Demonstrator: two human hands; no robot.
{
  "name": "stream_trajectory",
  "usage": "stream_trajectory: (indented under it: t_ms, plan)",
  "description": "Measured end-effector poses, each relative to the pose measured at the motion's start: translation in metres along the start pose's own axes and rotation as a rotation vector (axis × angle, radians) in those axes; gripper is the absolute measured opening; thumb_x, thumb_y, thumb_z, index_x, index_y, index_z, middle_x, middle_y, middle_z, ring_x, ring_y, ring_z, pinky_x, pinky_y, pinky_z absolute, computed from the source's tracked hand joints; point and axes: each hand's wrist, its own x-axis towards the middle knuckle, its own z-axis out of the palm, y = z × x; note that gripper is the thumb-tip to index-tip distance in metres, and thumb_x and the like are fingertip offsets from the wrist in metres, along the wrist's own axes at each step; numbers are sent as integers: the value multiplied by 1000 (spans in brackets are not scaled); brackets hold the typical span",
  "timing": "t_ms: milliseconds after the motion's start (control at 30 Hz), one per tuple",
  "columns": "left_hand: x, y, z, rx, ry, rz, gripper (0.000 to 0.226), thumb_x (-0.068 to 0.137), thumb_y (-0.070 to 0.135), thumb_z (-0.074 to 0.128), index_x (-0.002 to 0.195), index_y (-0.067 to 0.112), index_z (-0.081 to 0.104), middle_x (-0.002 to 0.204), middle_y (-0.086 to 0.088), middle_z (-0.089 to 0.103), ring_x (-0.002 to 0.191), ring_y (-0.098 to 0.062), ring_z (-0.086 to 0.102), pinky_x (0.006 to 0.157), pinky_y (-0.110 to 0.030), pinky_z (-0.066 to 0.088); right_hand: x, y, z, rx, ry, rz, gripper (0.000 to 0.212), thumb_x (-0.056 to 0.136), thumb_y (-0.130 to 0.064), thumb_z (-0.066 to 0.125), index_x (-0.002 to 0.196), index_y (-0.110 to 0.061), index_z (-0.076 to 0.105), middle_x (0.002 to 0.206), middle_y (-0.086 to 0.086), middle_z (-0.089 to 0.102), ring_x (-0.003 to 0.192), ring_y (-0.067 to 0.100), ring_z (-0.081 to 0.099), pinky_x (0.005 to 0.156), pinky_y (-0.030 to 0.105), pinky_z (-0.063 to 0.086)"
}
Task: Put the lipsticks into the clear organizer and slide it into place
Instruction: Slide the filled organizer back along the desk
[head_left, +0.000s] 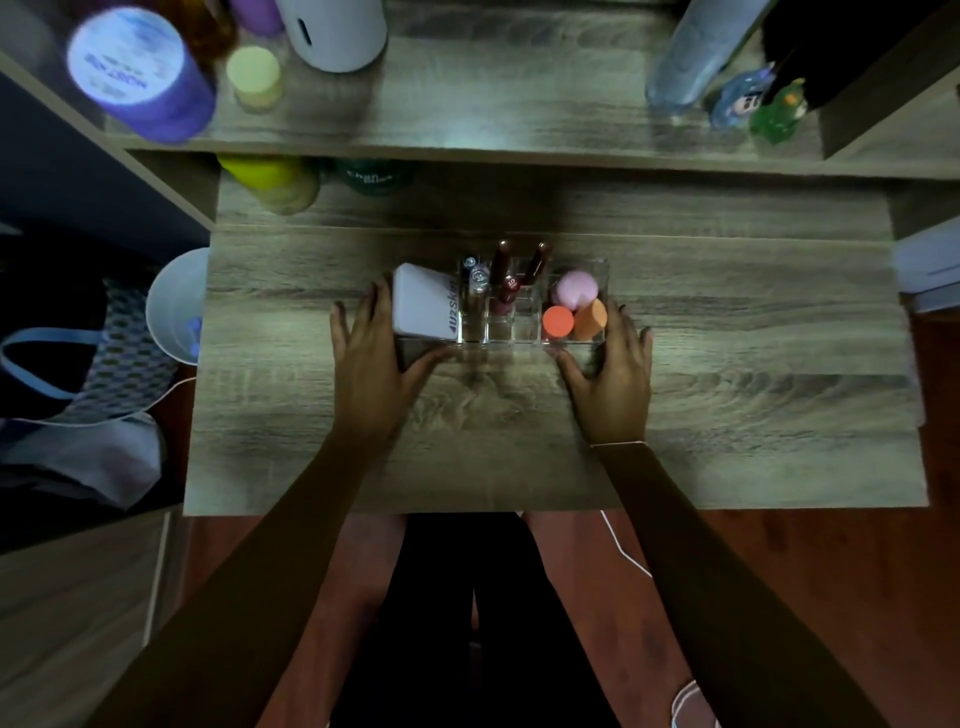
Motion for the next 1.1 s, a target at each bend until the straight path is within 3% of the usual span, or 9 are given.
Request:
stream_trajectory:
  t_ms: [200,533,800,1000,1100]
  plan:
    - [1,-3,-1,45,27,-6,92,77,73,53,144,15,28,150,-15,36,141,-24,24,117,-54,-1,0,3,0,-13,6,-23,76,85,-51,62,143,-8,39,143,16,51,136,27,43,121,45,15]
    - [2,-2,0,-10,15,-3,86,80,69,54,145,20,25,149,-11,39,140,-20,30,118,-49,-3,0,7,4,3,9,-8,71,87,-45,64,143,-10,38,144,14,49,137,26,42,122,41,15]
    - [4,12,7,-49,17,3,84,80,62,62,144,17,29,146,-5,46,138,-14,35,119,-46,-2,3,8,-8,52,44,37,68,85,-34,69,142,-8,41,140,18,51,132,33,45,108,54,38]
    - [4,32,16,-63,-12,2,87,79,65,58,144,14,30,145,-5,47,137,-14,36,120,-46,-3,5,24,-21,23,43,51,68,86,-36,68,142,-8,42,141,18,51,133,32,44,110,55,36]
    - [1,46,22,-97,-17,-5,86,78,67,57,143,18,30,142,-2,50,135,-11,39,119,-44,-5,4,37,-28,-2,45,57,70,86,-38,68,142,-7,42,142,18,50,135,32,42,118,47,25]
